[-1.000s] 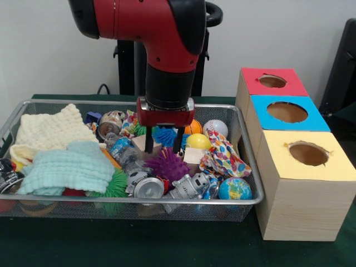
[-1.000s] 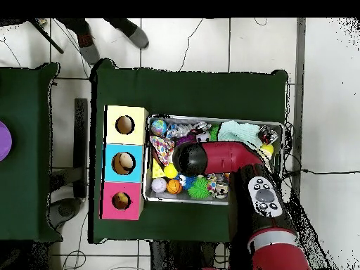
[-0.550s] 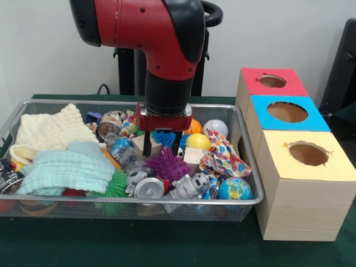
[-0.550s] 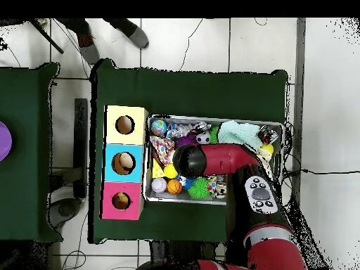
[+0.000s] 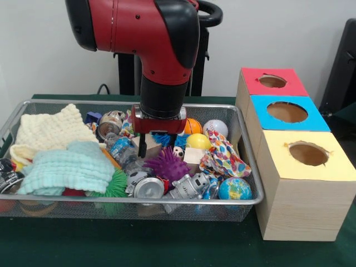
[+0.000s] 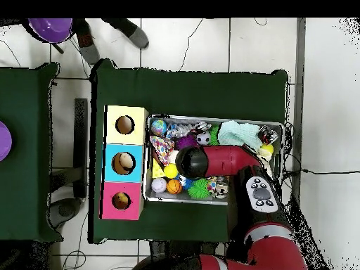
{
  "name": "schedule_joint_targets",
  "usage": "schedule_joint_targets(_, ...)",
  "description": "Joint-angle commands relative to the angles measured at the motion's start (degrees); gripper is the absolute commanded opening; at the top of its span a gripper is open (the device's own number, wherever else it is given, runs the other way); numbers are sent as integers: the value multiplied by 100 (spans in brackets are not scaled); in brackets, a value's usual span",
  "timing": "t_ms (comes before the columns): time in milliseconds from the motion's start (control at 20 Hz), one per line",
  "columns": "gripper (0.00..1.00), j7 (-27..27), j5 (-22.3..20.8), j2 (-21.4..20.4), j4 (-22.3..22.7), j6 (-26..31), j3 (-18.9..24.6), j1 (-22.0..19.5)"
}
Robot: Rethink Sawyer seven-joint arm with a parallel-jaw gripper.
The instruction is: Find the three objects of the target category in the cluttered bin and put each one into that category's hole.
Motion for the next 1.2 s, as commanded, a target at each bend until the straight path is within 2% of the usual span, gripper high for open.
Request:
schedule_joint_targets(50, 100, 711, -62, 138, -129, -429, 8, 53)
schedule_joint_targets(900, 100, 690, -86, 46, 374, -710, -97, 171)
schedule_joint_targets(1200, 100, 658, 5, 61, 373, -618, -47, 203)
